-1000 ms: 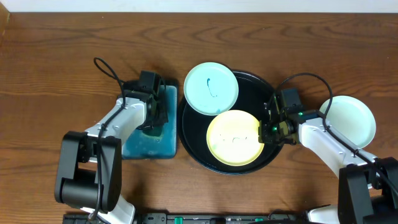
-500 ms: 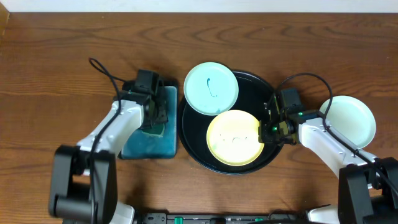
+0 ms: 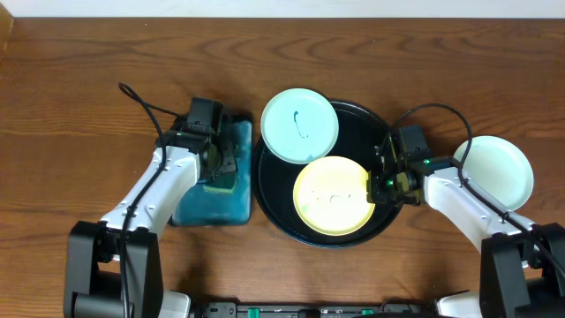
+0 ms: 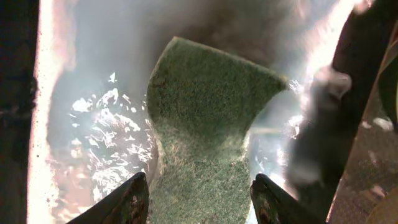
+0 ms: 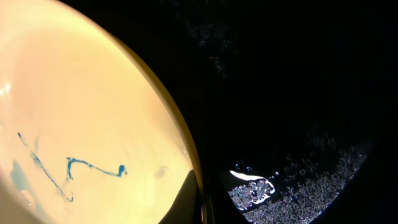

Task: Clean dirty plates on tray and stack at the side

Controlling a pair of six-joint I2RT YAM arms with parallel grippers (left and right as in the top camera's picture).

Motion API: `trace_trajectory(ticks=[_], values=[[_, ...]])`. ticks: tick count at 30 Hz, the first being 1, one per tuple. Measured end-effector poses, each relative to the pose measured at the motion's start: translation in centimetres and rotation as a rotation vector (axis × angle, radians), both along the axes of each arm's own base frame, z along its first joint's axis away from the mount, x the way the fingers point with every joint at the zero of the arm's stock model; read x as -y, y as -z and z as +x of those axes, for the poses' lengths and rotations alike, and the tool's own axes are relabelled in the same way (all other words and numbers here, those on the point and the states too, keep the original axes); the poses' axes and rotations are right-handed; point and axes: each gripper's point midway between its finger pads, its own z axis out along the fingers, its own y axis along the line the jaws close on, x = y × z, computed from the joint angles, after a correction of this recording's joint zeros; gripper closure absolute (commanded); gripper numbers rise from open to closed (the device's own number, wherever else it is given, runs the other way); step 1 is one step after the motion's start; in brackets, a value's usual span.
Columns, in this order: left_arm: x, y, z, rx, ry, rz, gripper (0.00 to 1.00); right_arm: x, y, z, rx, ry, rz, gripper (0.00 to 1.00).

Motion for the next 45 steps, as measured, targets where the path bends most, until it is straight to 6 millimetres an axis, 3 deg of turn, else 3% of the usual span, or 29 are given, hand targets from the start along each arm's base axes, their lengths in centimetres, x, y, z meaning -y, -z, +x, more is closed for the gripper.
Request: trace_trajectory(ticks=[12, 19, 22, 27, 39, 45], values=[[0.0, 0.2, 0.3, 0.007, -0.001, 0.003, 0.44, 0.0, 0.0, 0.0, 0.0, 0.0, 0.0, 0.99], [0.0, 2.6, 0.4, -0.044, -0.001, 0.013, 0.45, 0.0, 0.0, 0.0, 0.0, 0.0, 0.0, 0.99], [0.0, 3.8, 0.4, -0.067, -0.002, 0.016, 0.52, 0.0, 0.0, 0.0, 0.0, 0.0, 0.0, 0.99], [0.0, 4.5, 0.5, -0.076, -0.001, 0.017, 0.53, 0.0, 0.0, 0.0, -0.001, 0.0, 0.0, 0.99], [0.0, 4.2, 0.3, -0.078, -0.001, 0.019, 0.46, 0.0, 0.0, -0.1, -0.004, 0.0, -0.001, 0.99], [0.1, 1.6, 0.9, -0.006, -0.001, 0.006, 0.43, 0.0, 0.0, -0.1, -0.006, 0.0, -0.001, 0.99]])
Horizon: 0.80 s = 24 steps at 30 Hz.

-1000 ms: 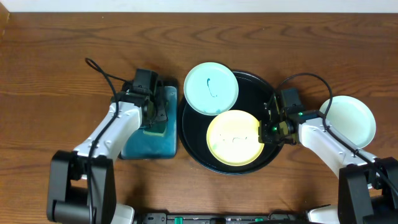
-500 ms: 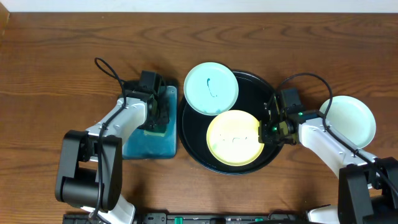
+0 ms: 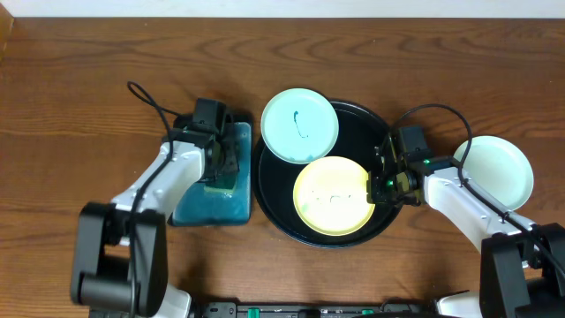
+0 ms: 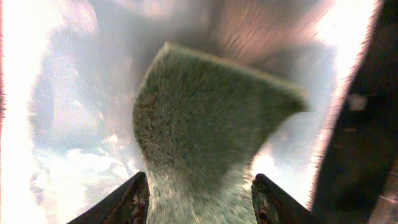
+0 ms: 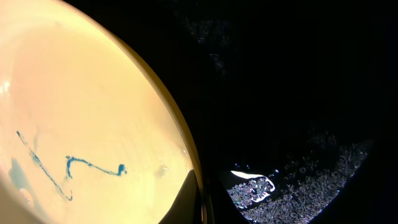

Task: Clean dirty plates on tray and stack at the side

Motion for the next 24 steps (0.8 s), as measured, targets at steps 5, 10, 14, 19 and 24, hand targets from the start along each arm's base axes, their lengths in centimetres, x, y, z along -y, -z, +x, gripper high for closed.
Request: trace_trajectory(ticks=[5, 10, 14, 19, 24], values=[[0.0, -1.6, 0.4, 0.049, 0.0, -0.006, 0.43, 0.0, 0.0, 0.0, 0.0, 0.0, 0.0, 0.99], [0.0, -1.5, 0.4, 0.046, -0.001, -0.006, 0.43, 0.0, 0.0, 0.0, -0.001, 0.0, 0.0, 0.99], [0.0, -1.0, 0.2, 0.03, -0.001, -0.003, 0.43, 0.0, 0.0, 0.0, -0.001, 0.0, 0.0, 0.99], [-0.1, 0.8, -0.2, -0.023, -0.001, 0.007, 0.44, 0.0, 0.0, 0.0, -0.001, 0.0, 0.0, 0.99], [-0.1, 2.1, -0.4, -0.059, -0.001, 0.013, 0.54, 0.0, 0.0, 0.0, -0.001, 0.0, 0.0, 0.99]])
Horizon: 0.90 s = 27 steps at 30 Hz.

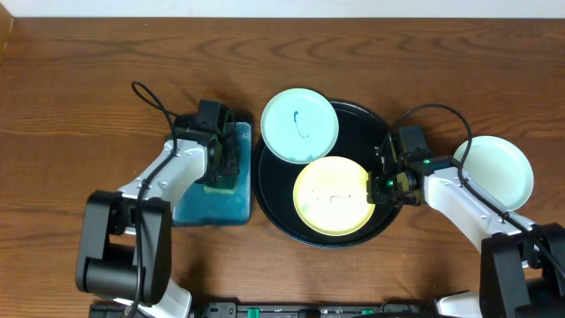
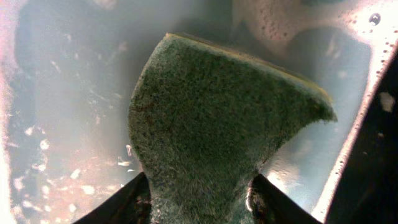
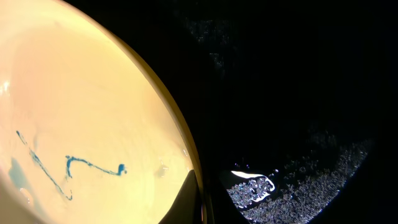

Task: Clean dirty plates on tray and stack at the side

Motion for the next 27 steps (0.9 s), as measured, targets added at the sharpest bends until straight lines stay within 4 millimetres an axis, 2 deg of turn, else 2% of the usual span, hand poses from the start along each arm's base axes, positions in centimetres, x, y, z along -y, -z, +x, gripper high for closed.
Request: trace_trajectory(ticks=[14, 21, 27], values=[[0.0, -0.1, -0.1, -0.001, 0.001, 0.001, 0.49, 0.0, 0.0, 0.0, 0.0, 0.0, 0.0, 0.99], [0.1, -2.2, 0.3, 0.057, 0.001, -0.01, 0.49, 0.0, 0.0, 0.0, 0.0, 0.0, 0.0, 0.99], [0.1, -2.5, 0.4, 0.066, 0.0, -0.012, 0.49, 0.0, 0.0, 0.0, 0.0, 0.0, 0.0, 0.99]])
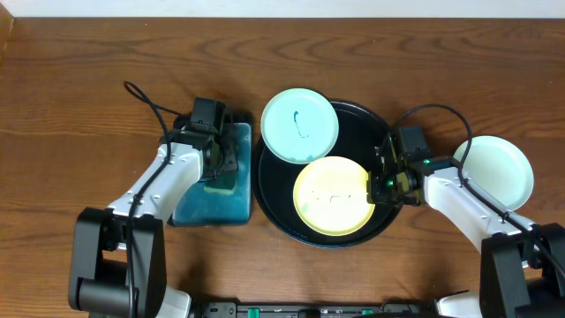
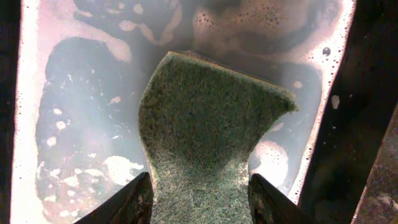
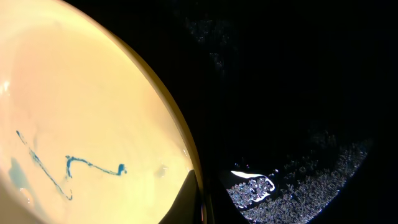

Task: Clean dirty plates on tray and stack at the side

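Note:
A yellow plate [image 1: 331, 195] with blue scribbles [image 3: 68, 165] lies in the black tray [image 1: 371, 119]. My right gripper [image 3: 202, 199] is shut on its right rim, one finger on top. A pale teal plate [image 1: 300, 124] with a blue mark rests on the tray's upper left rim. My left gripper [image 2: 199, 186] is shut on a green sponge [image 2: 205, 124] and holds it over soapy water in the blue tub [image 1: 207, 210]. In the overhead view the left gripper [image 1: 219, 172] is inside the tub and the right gripper [image 1: 378, 185] is at the yellow plate's edge.
A pale plate [image 1: 499, 170] with no marks sits on the wooden table [image 1: 79, 79] to the right of the tray, behind my right arm. The tub stands close against the tray's left side. A black cable [image 1: 146, 102] loops up from my left wrist.
My left gripper, still shut on the sponge, has shifted a little within the tub, and more of the foamy water shows around it. The right gripper and both plates have not moved.
At every earlier moment my left gripper held the sponge in the tub, at slightly different spots and heights over the water, and it still does. My right gripper stayed shut on the yellow plate's rim throughout. The plates and the tray kept their places.

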Controlling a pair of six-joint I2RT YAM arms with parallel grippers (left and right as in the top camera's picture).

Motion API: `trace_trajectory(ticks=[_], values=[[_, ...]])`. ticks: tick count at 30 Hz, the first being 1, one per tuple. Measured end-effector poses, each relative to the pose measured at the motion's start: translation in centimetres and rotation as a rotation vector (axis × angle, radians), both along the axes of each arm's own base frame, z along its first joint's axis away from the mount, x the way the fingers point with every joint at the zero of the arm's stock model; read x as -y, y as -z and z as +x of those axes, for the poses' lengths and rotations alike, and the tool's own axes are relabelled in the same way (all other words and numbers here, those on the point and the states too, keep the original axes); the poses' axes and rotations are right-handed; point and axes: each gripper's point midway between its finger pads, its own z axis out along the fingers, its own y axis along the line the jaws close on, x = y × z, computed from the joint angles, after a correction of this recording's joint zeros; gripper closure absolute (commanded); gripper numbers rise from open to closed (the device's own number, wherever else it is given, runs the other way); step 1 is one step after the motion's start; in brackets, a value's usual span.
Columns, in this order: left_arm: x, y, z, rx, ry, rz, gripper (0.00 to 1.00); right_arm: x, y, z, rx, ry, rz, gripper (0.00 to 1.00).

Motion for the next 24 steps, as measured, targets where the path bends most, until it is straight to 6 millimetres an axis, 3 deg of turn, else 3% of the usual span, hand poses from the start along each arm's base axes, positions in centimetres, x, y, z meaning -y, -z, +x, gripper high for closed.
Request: trace_trajectory(ticks=[6, 11, 19, 24], values=[[0.0, 0.0, 0.0, 0.0, 0.0, 0.0, 0.5, 0.0, 0.0, 0.0, 0.0, 0.0, 0.0, 0.99], [0.0, 0.1, 0.0, -0.002, -0.005, -0.001, 0.58, 0.0, 0.0, 0.0, 0.0, 0.0, 0.0, 0.99], [0.0, 1.7, -0.2, -0.042, -0.025, 0.001, 0.62, 0.0, 0.0, 0.0, 0.0, 0.0, 0.0, 0.99], [0.0, 2.1, -0.1, -0.049, -0.027, 0.002, 0.76, 0.0, 0.0, 0.0, 0.0, 0.0, 0.0, 0.99]])
